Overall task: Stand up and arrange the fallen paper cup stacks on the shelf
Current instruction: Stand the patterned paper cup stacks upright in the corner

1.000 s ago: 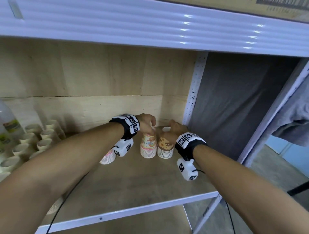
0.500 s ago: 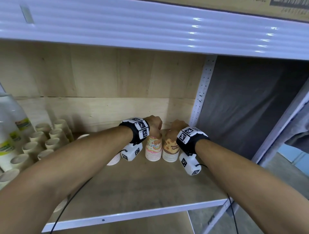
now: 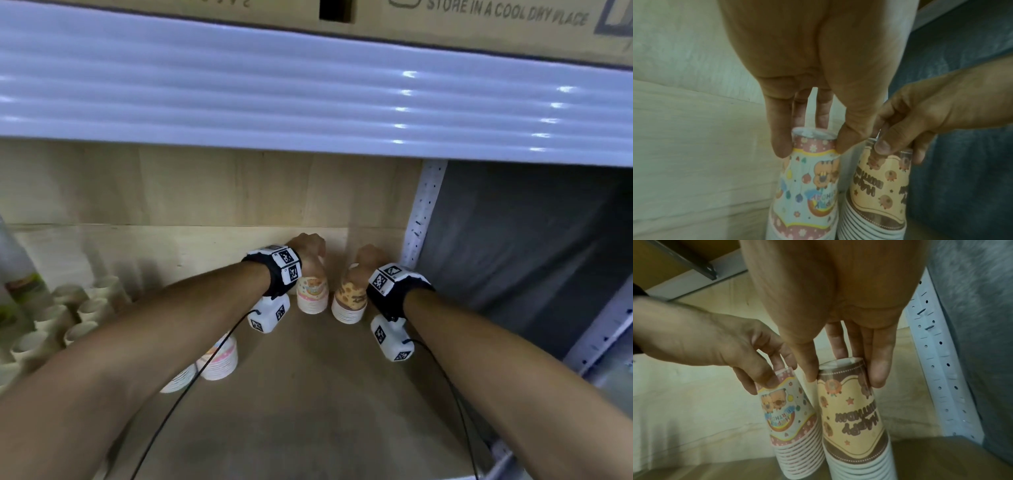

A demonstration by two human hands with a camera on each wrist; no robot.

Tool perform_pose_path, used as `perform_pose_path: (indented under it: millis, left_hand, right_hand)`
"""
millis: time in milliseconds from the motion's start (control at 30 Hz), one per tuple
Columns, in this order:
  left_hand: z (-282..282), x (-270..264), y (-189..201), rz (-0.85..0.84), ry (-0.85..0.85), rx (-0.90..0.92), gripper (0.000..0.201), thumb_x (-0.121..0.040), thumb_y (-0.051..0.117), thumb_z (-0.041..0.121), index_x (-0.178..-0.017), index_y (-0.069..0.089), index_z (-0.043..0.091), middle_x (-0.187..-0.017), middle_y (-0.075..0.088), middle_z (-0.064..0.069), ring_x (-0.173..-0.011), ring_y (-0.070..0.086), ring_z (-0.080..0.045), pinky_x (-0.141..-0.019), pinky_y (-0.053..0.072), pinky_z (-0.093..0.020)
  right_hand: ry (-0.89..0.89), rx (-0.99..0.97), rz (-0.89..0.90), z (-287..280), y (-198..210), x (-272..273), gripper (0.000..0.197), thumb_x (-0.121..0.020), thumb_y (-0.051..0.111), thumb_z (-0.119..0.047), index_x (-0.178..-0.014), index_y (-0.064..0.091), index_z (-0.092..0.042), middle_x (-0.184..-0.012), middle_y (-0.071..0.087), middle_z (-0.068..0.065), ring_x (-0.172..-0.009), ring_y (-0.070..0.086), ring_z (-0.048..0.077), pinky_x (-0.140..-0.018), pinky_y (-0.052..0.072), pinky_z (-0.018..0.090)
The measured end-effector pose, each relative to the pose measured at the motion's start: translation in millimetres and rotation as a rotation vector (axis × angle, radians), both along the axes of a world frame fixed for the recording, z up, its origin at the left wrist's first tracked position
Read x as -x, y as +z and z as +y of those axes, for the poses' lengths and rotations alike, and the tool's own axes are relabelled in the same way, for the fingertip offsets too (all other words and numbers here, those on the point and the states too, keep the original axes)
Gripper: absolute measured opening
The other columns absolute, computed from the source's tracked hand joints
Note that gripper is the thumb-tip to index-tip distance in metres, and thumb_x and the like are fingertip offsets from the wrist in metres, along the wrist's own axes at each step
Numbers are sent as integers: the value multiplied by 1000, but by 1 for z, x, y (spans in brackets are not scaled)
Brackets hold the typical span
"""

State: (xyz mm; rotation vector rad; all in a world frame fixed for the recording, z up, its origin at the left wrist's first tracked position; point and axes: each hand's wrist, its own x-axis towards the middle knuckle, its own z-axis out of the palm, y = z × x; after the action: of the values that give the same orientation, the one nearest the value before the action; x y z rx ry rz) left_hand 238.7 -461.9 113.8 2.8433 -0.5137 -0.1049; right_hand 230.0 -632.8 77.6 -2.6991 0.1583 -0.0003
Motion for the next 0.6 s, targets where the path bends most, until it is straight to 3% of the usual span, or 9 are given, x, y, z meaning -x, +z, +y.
perform_pose_path:
  millis: [200,300,367,600]
  left_hand:
    - [2,-27,-6,23,52,69,49,-78,75,25,-124,58,20,-131,53,-4,-115,56,-26,-74,43,-28]
    - [3,-38,-14,48,58,96,50,-80,74,24,-127,57,19,-133,52,-4,-117,54,-26,-76,43,-28]
    - [3,-42,-19,65,62,107,52,-80,75,24,-129,56,19,-133,52,-4,-117,55,-27,-76,43,-28]
    - [-1,-49,-29,74,71,103,52,-82,74,20,-131,57,13,-134,53,-7,-120,54,-27,-79,44,-28]
  right_hand:
    - [19,-5,1,-5,-7,-33,46,-82,71,-32,-121,62,-11,-124,61,12,-114,60,32,-92,52,37]
    - [47,45,-24,-6,-18,-43,48,-84,62,-36,-128,51,-20,-137,50,6,-128,50,26,-104,43,38]
    - [79,57,-12,-4,-21,-44,50,-90,58,-34,-135,46,-18,-142,44,6,-132,45,25,-109,39,36]
    - [75,-22,-42,2,-24,-51,57,-77,63,-53,-125,55,-24,-132,52,2,-122,53,24,-102,44,37]
